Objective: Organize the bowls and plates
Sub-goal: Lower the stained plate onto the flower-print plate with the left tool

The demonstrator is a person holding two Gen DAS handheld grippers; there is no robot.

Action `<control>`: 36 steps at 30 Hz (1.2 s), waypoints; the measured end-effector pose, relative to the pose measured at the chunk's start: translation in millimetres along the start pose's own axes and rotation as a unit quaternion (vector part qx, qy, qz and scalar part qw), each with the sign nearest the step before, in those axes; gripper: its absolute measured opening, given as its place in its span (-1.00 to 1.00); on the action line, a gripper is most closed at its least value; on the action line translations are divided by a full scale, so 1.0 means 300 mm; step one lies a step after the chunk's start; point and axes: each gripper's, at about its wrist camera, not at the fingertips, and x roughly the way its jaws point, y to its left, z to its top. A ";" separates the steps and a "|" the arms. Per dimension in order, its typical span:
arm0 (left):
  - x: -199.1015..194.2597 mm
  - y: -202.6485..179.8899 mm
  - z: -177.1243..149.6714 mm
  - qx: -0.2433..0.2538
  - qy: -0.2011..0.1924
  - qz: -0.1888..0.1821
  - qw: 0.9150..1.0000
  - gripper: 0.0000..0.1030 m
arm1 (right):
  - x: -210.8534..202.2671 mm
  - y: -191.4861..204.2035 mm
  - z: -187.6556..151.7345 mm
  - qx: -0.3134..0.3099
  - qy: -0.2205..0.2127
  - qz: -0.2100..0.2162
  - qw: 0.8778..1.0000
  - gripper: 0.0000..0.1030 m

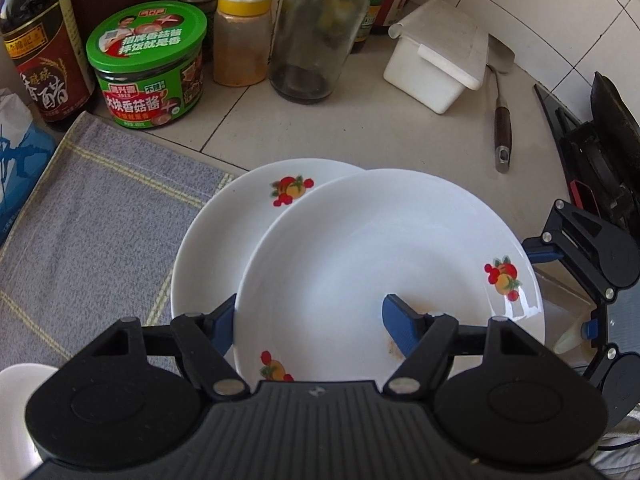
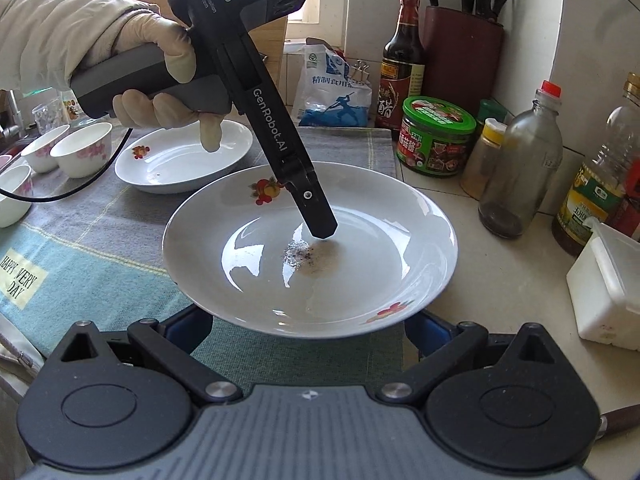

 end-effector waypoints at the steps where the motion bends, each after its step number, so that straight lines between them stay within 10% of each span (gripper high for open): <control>1: 0.005 0.003 0.004 0.000 0.000 -0.001 1.000 0.42 | 0.001 -0.002 0.000 0.001 0.000 0.000 1.000 1.00; 36: 0.067 0.023 0.070 0.034 0.028 0.034 0.998 0.51 | 0.047 -0.031 0.018 0.017 0.016 -0.001 1.000 1.00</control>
